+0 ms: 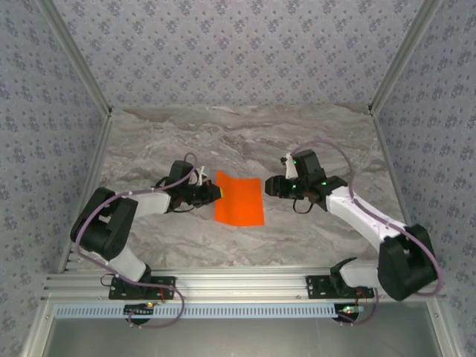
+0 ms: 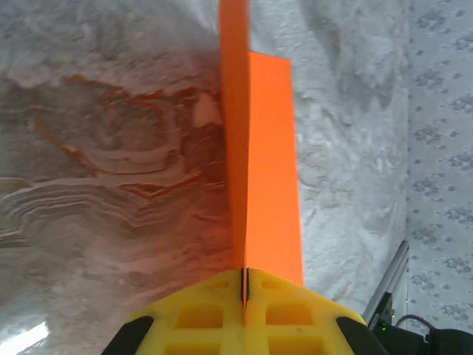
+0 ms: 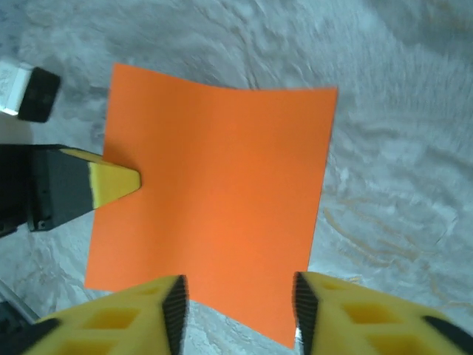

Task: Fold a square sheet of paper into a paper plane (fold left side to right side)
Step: Place a square sheet of paper at the center of the table, then first fold in half a square sheet of paper at the center of the table.

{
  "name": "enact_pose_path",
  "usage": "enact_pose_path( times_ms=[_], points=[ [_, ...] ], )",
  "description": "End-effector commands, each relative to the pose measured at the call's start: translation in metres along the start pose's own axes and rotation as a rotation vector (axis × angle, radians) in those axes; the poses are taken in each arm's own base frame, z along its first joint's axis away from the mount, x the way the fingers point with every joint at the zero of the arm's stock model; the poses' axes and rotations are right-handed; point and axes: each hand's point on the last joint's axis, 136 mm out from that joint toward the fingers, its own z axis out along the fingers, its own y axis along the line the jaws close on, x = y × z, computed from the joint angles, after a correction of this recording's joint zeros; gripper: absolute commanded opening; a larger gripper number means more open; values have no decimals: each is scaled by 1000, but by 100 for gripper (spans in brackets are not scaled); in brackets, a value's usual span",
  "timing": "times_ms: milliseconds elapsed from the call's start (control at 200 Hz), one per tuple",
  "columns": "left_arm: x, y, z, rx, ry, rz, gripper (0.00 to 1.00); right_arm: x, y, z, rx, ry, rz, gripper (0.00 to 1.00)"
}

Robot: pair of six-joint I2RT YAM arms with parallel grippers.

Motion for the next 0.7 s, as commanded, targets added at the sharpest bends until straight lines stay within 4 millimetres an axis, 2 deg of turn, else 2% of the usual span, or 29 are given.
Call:
enact_pose_path(
  times_ms=[0,75,155,235,335,475,600,695],
  points=[
    [-6,1,3,-15,-10,32,4,5,-2,27,-10,30,48,31],
    [-5,1,3,-23,0,32,6,15,-7,47,17,82,61,22],
    [-5,-3,1,-14,4,34,9,27,-13,66,37,148,71,18],
    [-6,-10,-2,-4,3,41,13,38,-23,77,97,196,85,17],
    [-9,-23,-8,26,1,48,21,49,-35,83,147,231,106,15],
    [-13,-49,-14,90,-1,65,41,62,-48,88,198,275,115,15],
    [-16,-70,-14,135,2,84,47,70,-57,89,233,297,117,15],
    [-13,-82,-8,153,18,101,50,71,-57,90,227,297,116,15]
  ],
)
